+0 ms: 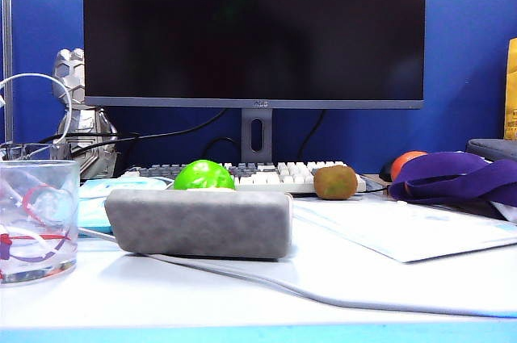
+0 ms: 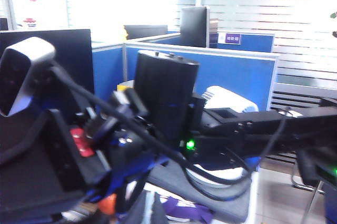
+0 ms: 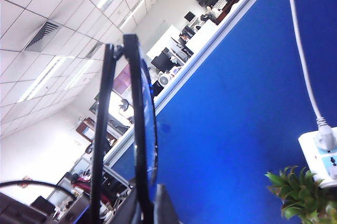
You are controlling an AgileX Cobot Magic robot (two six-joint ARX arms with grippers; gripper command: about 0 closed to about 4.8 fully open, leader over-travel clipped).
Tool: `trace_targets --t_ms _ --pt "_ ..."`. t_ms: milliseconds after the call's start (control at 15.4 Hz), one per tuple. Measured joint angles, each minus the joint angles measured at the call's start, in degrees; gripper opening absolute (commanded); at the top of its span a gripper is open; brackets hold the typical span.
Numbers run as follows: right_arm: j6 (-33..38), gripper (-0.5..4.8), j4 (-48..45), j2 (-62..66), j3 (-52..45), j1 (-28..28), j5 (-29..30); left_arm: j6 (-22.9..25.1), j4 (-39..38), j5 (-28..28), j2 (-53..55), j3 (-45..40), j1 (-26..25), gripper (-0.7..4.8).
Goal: Pick up the glasses, fold the temples of the glasses, place the glasses into the glasses case, and finally close the glasses case.
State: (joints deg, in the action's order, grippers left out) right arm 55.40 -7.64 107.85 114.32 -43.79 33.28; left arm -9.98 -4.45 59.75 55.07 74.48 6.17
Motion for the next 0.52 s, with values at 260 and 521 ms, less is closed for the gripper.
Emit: trace_targets --t_ms 260,521 --pt "-1.11 -0.01 0.00 0.00 0.00 0.00 3.41 0.04 0.02 -2.80 0.00 0.00 0.00 -0.05" --pt "-4.61 -0.01 -0.90 0.00 0.00 -0.35 8.61 0.02 0.22 -7.58 0.00 0.00 0.00 -0.05"
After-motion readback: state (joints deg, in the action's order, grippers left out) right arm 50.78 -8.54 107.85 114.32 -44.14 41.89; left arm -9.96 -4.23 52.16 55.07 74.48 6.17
